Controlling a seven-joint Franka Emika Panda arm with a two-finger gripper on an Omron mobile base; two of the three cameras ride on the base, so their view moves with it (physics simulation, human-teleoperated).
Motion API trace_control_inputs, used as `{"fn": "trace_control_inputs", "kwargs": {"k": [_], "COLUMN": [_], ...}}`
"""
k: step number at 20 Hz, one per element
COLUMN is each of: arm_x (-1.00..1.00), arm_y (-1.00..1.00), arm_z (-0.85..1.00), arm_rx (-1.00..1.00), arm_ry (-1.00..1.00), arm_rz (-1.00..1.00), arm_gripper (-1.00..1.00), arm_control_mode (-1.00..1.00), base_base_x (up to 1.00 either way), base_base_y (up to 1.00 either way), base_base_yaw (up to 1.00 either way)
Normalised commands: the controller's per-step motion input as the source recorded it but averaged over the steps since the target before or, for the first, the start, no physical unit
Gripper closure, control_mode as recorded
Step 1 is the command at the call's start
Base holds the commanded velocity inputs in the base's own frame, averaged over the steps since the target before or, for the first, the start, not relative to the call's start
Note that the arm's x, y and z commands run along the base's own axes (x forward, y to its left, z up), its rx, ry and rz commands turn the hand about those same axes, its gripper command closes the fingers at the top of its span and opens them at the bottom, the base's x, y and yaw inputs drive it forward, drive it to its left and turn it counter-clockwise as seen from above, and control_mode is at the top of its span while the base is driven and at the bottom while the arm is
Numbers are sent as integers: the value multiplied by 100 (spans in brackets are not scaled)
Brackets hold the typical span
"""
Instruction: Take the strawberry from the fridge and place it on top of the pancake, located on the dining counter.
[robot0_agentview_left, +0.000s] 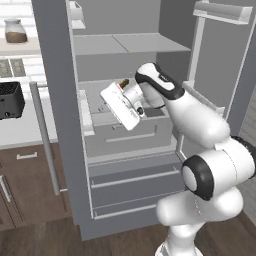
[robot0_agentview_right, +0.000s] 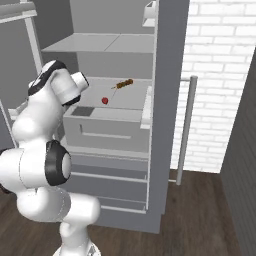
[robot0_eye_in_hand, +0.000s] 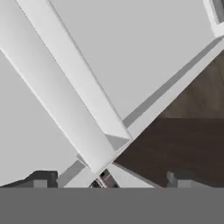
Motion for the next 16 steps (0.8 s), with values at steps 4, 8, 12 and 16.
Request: {"fn": "trace_control_inputs", "kwargs": {"k": [4, 8, 12, 16], "arm_x": [5, -32, -73, -100], "arm_y": [-100, -100, -99, -94], "arm_z": [9, -39, -63, -21], "arm_rx": [-23, -60, -69, -51], "arm_ry": [-20, -35, -35, -52], "arm_rz": [5, 20, 14, 12], "arm_gripper": [-100, -100, -100, -100], "arm_control_mode": [-100, -100, -100, -100], "base_base_x": [0, 0, 0, 0], "base_base_y": [0, 0, 0, 0], "base_base_yaw": [0, 0, 0, 0]}}
